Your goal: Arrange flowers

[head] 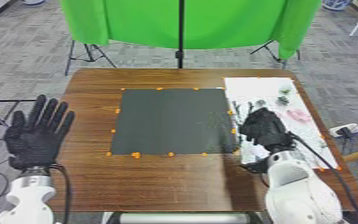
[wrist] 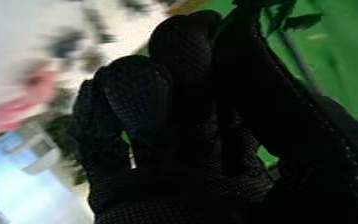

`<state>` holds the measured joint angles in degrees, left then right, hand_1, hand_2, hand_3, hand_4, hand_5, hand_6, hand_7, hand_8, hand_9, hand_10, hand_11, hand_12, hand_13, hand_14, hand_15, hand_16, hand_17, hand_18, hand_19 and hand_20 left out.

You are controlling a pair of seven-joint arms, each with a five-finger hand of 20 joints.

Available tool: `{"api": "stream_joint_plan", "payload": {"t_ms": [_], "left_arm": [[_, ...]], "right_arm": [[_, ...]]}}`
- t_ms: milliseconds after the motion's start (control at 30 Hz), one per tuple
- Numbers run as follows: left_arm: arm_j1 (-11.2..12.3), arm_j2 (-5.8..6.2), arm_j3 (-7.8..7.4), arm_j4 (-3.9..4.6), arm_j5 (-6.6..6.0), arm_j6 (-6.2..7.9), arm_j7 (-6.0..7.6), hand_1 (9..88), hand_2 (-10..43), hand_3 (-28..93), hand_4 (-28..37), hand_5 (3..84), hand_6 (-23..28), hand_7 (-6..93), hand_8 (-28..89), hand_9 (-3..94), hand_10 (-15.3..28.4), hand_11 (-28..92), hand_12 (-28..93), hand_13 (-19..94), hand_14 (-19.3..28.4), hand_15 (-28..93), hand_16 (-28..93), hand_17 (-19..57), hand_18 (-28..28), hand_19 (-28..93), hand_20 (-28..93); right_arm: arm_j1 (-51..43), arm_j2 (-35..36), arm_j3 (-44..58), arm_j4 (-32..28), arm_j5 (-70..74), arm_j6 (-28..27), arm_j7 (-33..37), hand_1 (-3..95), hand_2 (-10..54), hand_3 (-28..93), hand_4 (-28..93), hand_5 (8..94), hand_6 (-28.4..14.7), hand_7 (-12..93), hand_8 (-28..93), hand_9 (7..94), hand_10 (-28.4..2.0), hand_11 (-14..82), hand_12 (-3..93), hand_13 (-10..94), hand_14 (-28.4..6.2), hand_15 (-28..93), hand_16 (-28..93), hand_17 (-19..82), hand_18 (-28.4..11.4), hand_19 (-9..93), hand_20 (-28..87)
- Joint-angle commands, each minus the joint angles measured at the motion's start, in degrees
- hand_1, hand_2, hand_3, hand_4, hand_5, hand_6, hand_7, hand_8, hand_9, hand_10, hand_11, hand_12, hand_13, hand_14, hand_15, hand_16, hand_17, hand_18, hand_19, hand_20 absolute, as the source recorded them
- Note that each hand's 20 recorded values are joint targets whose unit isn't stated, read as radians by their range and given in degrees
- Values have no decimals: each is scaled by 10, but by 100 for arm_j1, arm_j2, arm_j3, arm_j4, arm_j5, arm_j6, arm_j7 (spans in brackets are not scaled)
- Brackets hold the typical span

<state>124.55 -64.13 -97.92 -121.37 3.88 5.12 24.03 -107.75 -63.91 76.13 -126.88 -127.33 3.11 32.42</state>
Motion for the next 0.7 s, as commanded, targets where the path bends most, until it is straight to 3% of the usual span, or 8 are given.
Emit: {"api": "stream_joint_plan", "payload": {"t_ms": [33, 67, 300, 367, 433, 567, 667, 700], "left_arm": [[194, 85, -87, -2, 86, 183, 11, 268, 161, 755, -283, 448, 87, 84, -98, 392, 147, 163, 68, 284, 149, 269, -66, -79, 136, 316, 95], [184, 119, -76, 10, 120, 190, 21, 268, 161, 754, -283, 447, 87, 84, -98, 391, 147, 163, 68, 284, 149, 269, -66, -78, 136, 316, 95], [100, 266, 56, 43, 32, 225, -9, 268, 162, 755, -283, 445, 87, 82, -98, 387, 144, 164, 66, 281, 145, 264, -65, -77, 135, 314, 96], [7, 298, 109, 112, 88, 249, -54, 268, 162, 756, -283, 444, 88, 82, -98, 384, 143, 164, 65, 279, 144, 264, -65, -76, 134, 312, 96], [-129, 320, 206, 191, 44, 280, -60, 268, 162, 756, -283, 444, 88, 81, -98, 382, 144, 164, 63, 276, 140, 263, -66, -74, 132, 308, 96], [-238, 415, 349, 244, 66, 272, -159, 268, 161, 759, -283, 441, 86, 80, -99, 372, 140, 167, 59, 268, 132, 255, -68, -65, 125, 291, 94], [-324, 499, 427, 270, 72, 371, -342, 268, 160, 761, -283, 439, 86, 79, -99, 365, 138, 169, 55, 262, 126, 251, -69, -60, 120, 279, 99], [-339, 483, 464, 277, 58, 350, -301, 268, 160, 762, -283, 438, 86, 79, -99, 362, 137, 169, 54, 259, 123, 249, -69, -59, 118, 275, 99]], "right_arm": [[1442, -616, -1112, 561, -151, -296, 200, 544, -95, 823, -256, 838, -18, 346, 123, 872, -107, 279, 510, 752, -118, 623, 390, 357, -264, 870, 353], [1641, -723, -1304, 679, -145, -344, 338, 544, -95, 822, -255, 837, -17, 347, 126, 872, -107, 280, 509, 751, -117, 624, 388, 357, -266, 871, 353], [2554, -1454, -2320, 1855, -473, -641, 431, 540, -95, 819, -240, 830, -13, 350, 147, 868, -107, 295, 504, 752, -117, 638, 375, 365, -277, 887, 345], [2739, -1675, -2493, 2339, -720, -693, 373, 535, -95, 821, -239, 828, -12, 351, 151, 865, -109, 301, 506, 753, -118, 641, 373, 365, -278, 890, 340], [2940, -1873, -2619, 2661, -699, -839, 470, 531, -95, 822, -240, 824, -11, 356, 153, 862, -109, 304, 507, 749, -118, 643, 372, 364, -278, 891, 336], [3072, -2231, -2772, 3134, -871, -868, 451, 520, -95, 830, -242, 816, -6, 369, 153, 859, -108, 310, 505, 746, -119, 646, 368, 361, -278, 893, 330], [3007, -2634, -2787, 3385, -652, -966, 804, 505, -95, 842, -239, 811, 0, 380, 156, 854, -104, 316, 506, 747, -119, 650, 364, 360, -278, 895, 325], [3035, -2685, -2878, 3470, -674, -935, 813, 500, -95, 845, -237, 810, 2, 383, 156, 854, -104, 318, 505, 747, -119, 650, 364, 360, -278, 895, 324]]}}
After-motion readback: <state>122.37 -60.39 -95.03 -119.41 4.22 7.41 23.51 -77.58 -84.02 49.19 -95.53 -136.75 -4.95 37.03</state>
